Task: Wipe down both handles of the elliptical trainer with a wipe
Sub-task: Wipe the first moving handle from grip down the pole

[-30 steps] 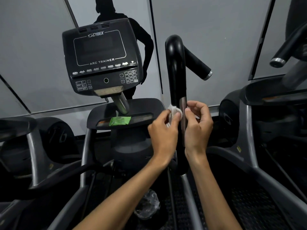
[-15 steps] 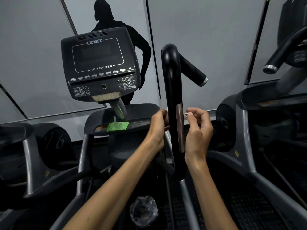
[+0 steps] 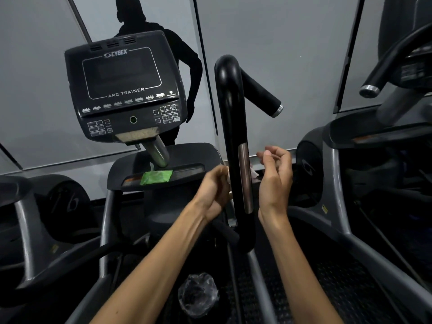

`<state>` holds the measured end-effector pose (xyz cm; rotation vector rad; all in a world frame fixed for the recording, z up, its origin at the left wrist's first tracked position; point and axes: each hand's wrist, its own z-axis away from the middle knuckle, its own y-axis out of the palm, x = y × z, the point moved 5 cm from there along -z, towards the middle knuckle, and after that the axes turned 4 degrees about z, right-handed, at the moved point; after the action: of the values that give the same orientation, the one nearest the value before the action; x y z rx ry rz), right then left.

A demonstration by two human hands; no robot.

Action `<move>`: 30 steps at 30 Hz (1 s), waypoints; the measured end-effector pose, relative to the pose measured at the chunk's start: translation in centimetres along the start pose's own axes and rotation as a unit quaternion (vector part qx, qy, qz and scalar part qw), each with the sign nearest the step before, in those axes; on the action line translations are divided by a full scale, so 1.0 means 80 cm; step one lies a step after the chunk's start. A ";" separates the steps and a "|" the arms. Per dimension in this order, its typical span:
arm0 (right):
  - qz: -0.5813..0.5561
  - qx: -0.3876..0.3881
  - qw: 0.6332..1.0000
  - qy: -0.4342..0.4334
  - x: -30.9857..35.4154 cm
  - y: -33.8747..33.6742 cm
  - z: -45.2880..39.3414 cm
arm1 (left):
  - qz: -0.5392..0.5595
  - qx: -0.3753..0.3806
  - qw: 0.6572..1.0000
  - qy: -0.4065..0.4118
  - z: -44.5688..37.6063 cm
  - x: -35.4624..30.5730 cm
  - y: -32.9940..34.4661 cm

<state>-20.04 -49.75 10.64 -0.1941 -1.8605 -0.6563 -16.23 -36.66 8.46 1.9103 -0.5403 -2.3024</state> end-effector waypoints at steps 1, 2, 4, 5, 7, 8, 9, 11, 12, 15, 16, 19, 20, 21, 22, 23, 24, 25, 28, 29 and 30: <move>0.006 0.001 1.000 0.003 -0.001 -0.002 -0.001 | -0.014 -0.012 1.000 -0.005 0.002 0.014 -0.007; 0.010 0.003 1.000 0.007 -0.001 -0.004 -0.001 | -0.039 -0.019 0.999 -0.007 0.009 0.026 -0.014; 0.015 0.003 1.000 0.011 -0.003 -0.007 -0.002 | -0.133 -0.023 0.991 0.003 0.020 0.037 -0.025; 0.017 0.000 1.000 0.010 -0.004 -0.007 -0.002 | -0.179 -0.019 0.984 0.018 0.022 0.032 -0.027; 0.022 -0.001 1.000 0.007 -0.006 -0.003 0.000 | -0.209 -0.003 0.975 0.078 0.021 0.004 -0.021; 0.024 0.003 1.000 0.010 -0.007 0.002 0.001 | -0.200 0.004 0.974 0.109 0.024 -0.014 -0.012; 0.024 0.009 1.000 0.018 -0.008 0.007 0.003 | -0.186 0.009 0.973 0.137 0.026 -0.032 -0.004; 0.015 0.014 0.999 0.045 -0.008 0.017 0.007 | -0.167 0.011 0.972 0.168 0.028 -0.049 0.008; 0.009 0.012 0.998 0.058 -0.008 0.019 0.010 | -0.159 0.006 0.973 0.168 0.027 -0.046 0.008; 0.007 0.005 0.997 0.079 -0.010 0.019 0.013 | -0.193 -0.001 0.974 0.115 0.031 -0.005 -0.006; 0.011 0.008 0.997 0.081 -0.010 0.018 0.013 | -0.211 0.005 0.973 0.098 0.031 0.006 -0.013; 0.014 0.010 0.997 0.081 -0.009 0.018 0.011 | -0.235 0.030 0.965 0.114 0.031 -0.009 -0.016; 0.011 0.007 0.996 0.083 -0.008 0.017 0.011 | -0.223 0.035 0.965 0.131 0.027 -0.022 -0.012; 0.006 0.005 0.996 0.087 -0.007 0.017 0.012 | -0.206 0.030 0.967 0.148 0.026 -0.038 -0.006; 0.000 0.003 0.996 0.091 -0.006 0.018 0.013 | -0.188 0.023 0.969 0.160 0.024 -0.050 -0.001; -0.005 0.004 0.996 0.094 -0.004 0.019 0.013 | -0.172 0.019 0.971 0.167 0.024 -0.058 0.004; -0.008 0.006 0.995 0.095 -0.003 0.019 0.014 | -0.153 0.018 0.974 0.167 0.020 -0.054 0.007; -0.014 0.007 0.995 0.095 -0.003 0.019 0.014 | -0.149 0.017 0.976 0.156 0.019 -0.044 0.008; -0.026 0.004 0.994 0.109 -0.005 0.014 0.013 | -0.172 0.014 0.979 0.104 0.018 0.002 -0.007; -0.030 0.002 0.992 0.120 -0.008 0.011 0.012 | -0.179 0.015 0.979 0.098 0.021 0.006 -0.012; -0.038 -0.001 0.991 0.131 -0.011 0.009 0.012 | -0.165 0.015 0.981 0.102 0.021 0.005 -0.016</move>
<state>-20.16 -48.49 9.89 -0.0343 -1.6208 -0.7007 -17.74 -35.26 7.93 2.3729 -0.2519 -2.2429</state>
